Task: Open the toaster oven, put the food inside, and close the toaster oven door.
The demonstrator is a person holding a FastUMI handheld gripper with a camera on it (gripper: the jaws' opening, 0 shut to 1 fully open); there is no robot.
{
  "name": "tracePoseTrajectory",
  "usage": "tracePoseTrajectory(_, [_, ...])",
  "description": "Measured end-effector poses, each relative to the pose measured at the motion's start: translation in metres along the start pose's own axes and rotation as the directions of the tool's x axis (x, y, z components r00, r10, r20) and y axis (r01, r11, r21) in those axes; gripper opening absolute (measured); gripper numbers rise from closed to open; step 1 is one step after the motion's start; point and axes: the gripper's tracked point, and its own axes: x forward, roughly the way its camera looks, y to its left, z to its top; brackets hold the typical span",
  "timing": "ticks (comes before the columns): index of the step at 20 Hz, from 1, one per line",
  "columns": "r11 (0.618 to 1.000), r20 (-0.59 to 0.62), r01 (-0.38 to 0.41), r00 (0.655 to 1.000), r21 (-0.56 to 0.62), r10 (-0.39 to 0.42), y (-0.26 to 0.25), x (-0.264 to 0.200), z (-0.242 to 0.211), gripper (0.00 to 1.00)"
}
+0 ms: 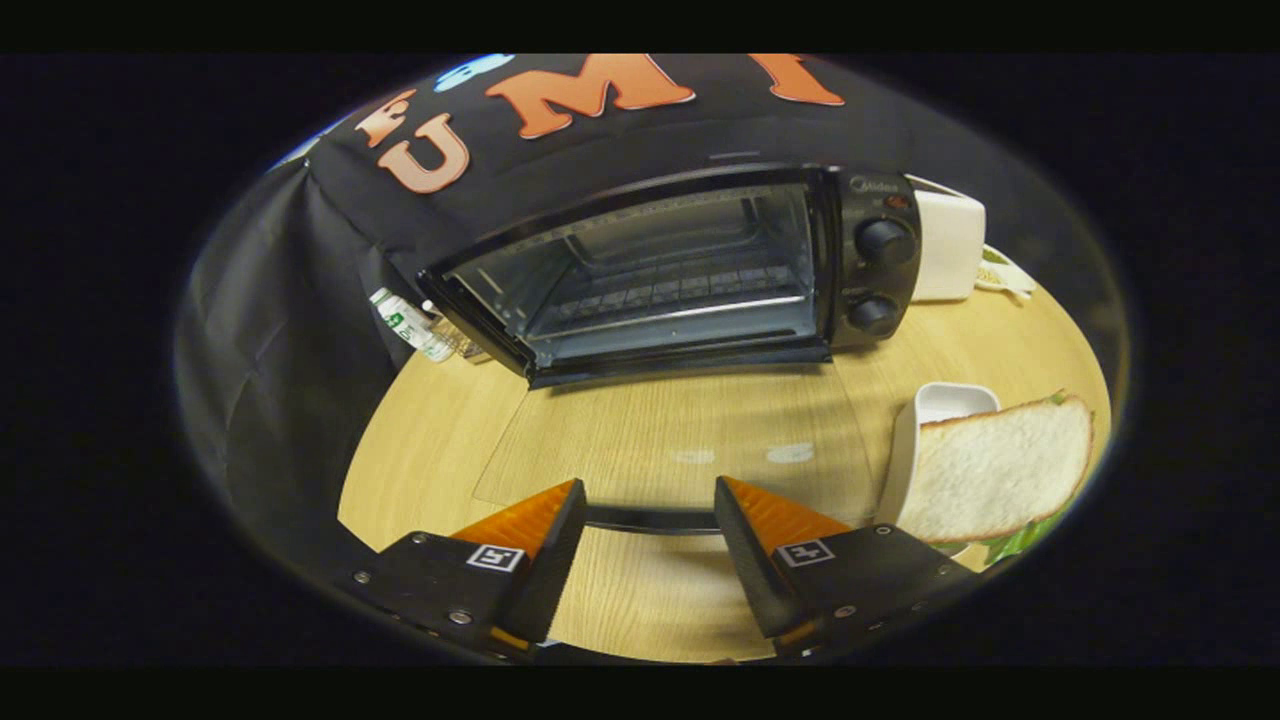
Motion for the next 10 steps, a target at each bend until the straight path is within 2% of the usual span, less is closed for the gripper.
tracePoseTrajectory(2, [1.000,0.054,0.008,0.998,-0.016,-0.007,-0.010,-0.020,0.019,0.87])
tracePoseTrajectory(4, [0.998,0.102,0.055,0.993,-0.044,-0.050,-0.033,-0.040,0.038,0.94])
tracePoseTrajectory(10, [0.973,0.181,0.220,0.962,-0.065,-0.205,-0.126,-0.092,0.068,0.99])
